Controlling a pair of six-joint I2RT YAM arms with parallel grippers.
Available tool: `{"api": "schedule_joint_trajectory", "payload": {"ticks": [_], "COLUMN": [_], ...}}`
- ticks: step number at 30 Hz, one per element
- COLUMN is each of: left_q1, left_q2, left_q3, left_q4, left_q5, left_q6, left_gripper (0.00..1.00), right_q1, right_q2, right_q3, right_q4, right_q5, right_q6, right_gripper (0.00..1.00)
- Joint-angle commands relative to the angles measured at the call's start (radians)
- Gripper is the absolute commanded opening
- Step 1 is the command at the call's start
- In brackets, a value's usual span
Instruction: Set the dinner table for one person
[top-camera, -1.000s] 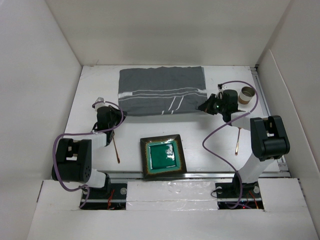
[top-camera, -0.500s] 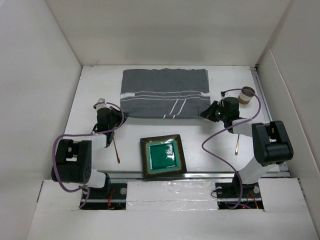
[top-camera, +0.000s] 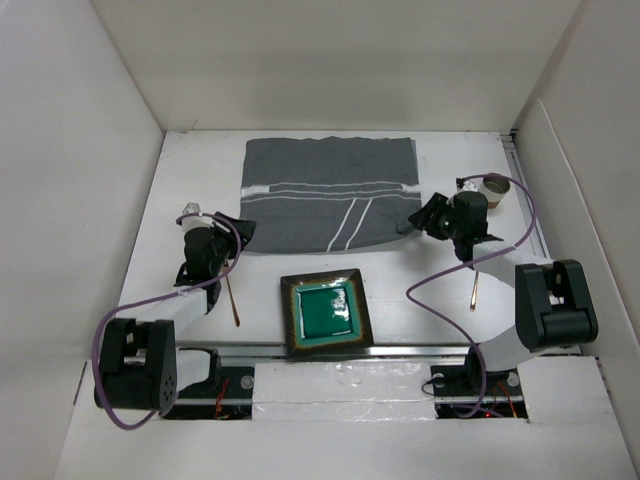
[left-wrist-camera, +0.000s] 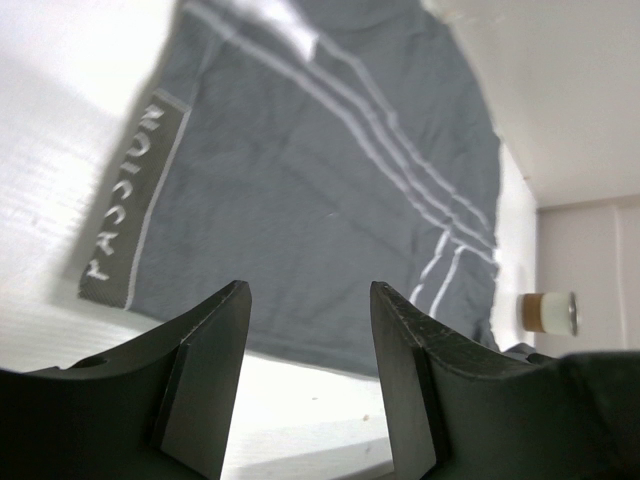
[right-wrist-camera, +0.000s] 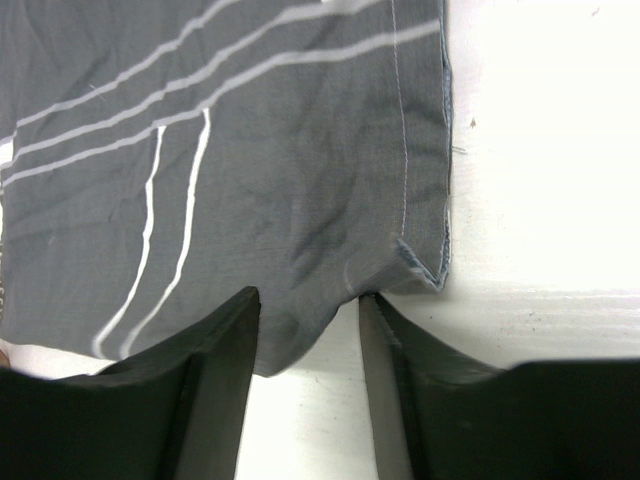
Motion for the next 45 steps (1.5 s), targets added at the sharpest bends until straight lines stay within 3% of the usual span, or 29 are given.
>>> {"api": "schedule_joint_trajectory", "payload": {"ticks": [1, 5, 11, 13, 14, 15, 19, 20, 21, 22, 23, 26, 36, 43, 45], "left_q1": [0.004, 0.004, 0.004, 0.004, 0.004, 0.004, -0.034, -0.046, -0.046, -0.057, -0.057, -0.071, -0.089, -0.089, -0.089], "left_q2": [-0.111, -0.234, -0.442, -0.515, -0.535, -0.568, -0.593, -0.593, -0.596, -0.605, -0.608, -0.613, -0.59, -0.584, -0.587], "left_q3": [0.016, 0.06, 0.158, 0.245, 0.276, 0.305, 0.46, 0.464, 0.461, 0.427, 0.427, 0.398, 0.389, 0.392, 0.393], "left_q4": [0.038, -0.02, -0.162, -0.22, -0.284, -0.318, -0.554, -0.618, -0.629, -0.66, -0.66, -0.701, -0.758, -0.761, -0.761], "left_q5": [-0.003, 0.008, 0.098, 0.163, 0.183, 0.227, 0.25, 0.24, 0.243, 0.258, 0.258, 0.256, 0.198, 0.187, 0.18], "left_q6": [0.006, 0.003, -0.043, -0.034, -0.004, 0.018, 0.197, 0.232, 0.28, 0.314, 0.314, 0.36, 0.431, 0.437, 0.437], "left_gripper": [0.5, 0.5, 0.31, 0.21, 0.15, 0.05, 0.0, 0.0, 0.0, 0.0, 0.0, 0.0, 0.0, 0.0, 0.0], "right_q1": [0.002, 0.023, 0.1, 0.126, 0.126, 0.138, 0.23, 0.284, 0.308, 0.362, 0.387, 0.443, 0.517, 0.526, 0.526], "right_q2": [-0.095, -0.279, -0.516, -0.617, -0.648, -0.671, -0.712, -0.702, -0.691, -0.642, -0.642, -0.543, -0.168, -0.031, -0.019], "right_q3": [0.039, 0.048, -0.01, -0.105, -0.137, -0.171, -0.332, -0.346, -0.353, -0.385, -0.386, -0.409, -0.455, -0.464, -0.456], "right_q4": [-0.024, -0.125, -0.246, -0.232, -0.228, -0.231, -0.209, -0.205, -0.206, -0.174, -0.153, -0.069, 0.281, 0.461, 0.459], "right_q5": [0.048, 0.106, 0.198, 0.122, 0.088, 0.004, -0.177, -0.191, -0.194, -0.179, -0.179, -0.161, -0.2, -0.214, -0.217], "right_q6": [-0.012, -0.018, -0.028, -0.038, -0.045, -0.048, -0.068, -0.062, -0.052, -0.029, -0.028, 0.018, 0.131, 0.202, 0.203], "right_gripper": [0.53, 0.68, 0.7, 0.56, 0.23, 0.01, 0.0, 0.02, 0.13, 0.43, 0.54, 0.67, 0.67, 0.53, 0.56]}}
